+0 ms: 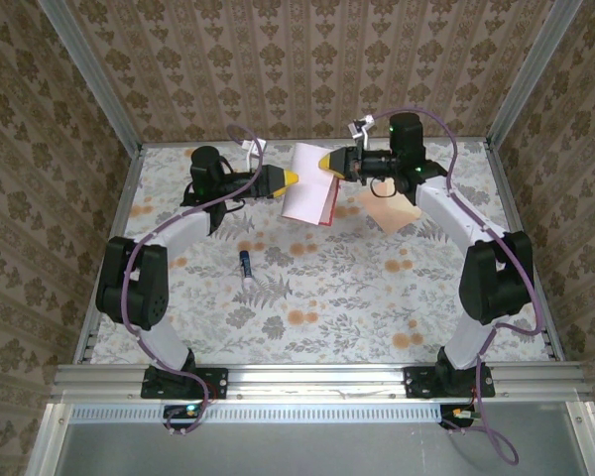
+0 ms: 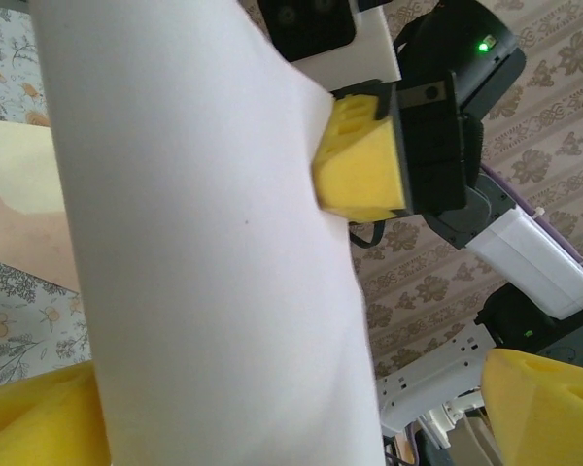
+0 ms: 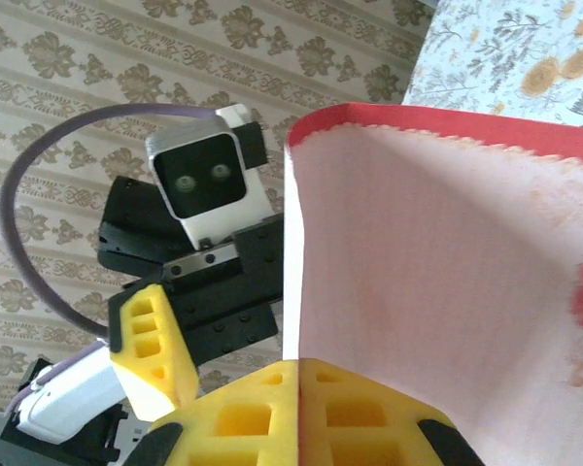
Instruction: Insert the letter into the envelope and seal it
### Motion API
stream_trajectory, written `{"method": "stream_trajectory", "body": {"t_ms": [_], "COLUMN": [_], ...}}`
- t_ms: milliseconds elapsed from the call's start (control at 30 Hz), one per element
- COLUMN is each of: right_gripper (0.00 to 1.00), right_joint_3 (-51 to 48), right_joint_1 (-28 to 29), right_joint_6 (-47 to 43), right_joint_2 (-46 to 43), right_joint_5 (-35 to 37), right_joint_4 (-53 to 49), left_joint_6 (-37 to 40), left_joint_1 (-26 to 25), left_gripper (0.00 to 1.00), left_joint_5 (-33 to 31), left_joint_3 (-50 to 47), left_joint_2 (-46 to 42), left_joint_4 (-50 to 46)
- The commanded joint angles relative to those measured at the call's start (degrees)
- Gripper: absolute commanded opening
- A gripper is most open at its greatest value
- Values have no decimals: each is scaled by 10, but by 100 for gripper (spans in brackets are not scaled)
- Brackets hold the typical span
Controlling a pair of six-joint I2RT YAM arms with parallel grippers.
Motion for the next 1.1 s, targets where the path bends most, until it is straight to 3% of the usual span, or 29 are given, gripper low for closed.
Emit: {"method": "stream_trajectory", "body": {"t_ms": [0,300,467,533,833,1067], "right_gripper": [0,0,0,0,0,0], "right_joint_3": [-8,-23,-26,-26,-25,-27], "right_joint_1": [-3,-7,-9,-10,-16,-20], "right_joint_6": [-29,-40,-45,-45,-47,-49], "right_joint_2": [-22,-22,-22,-21,-27,-29], "right_joint_5": [-18,-14,-14,-14,-16,-15], "right_joint_4": [-23,-25,-29,-27,-27,-28], "left_joint_6": [-11,-36,-37,-37,-33,-32], "left_joint_1": [5,5,4,4,4,5], "left_gripper": [92,82,58,53,49,36], "left_joint_5": [13,17,19,20,24,21], "left_joint_3": [-1,0,-1,-1,-3,-2], "left_joint_2": [-18,-17,-17,-19,-17,-17], "left_joint_4": [31,59,60,60,53,51]}}
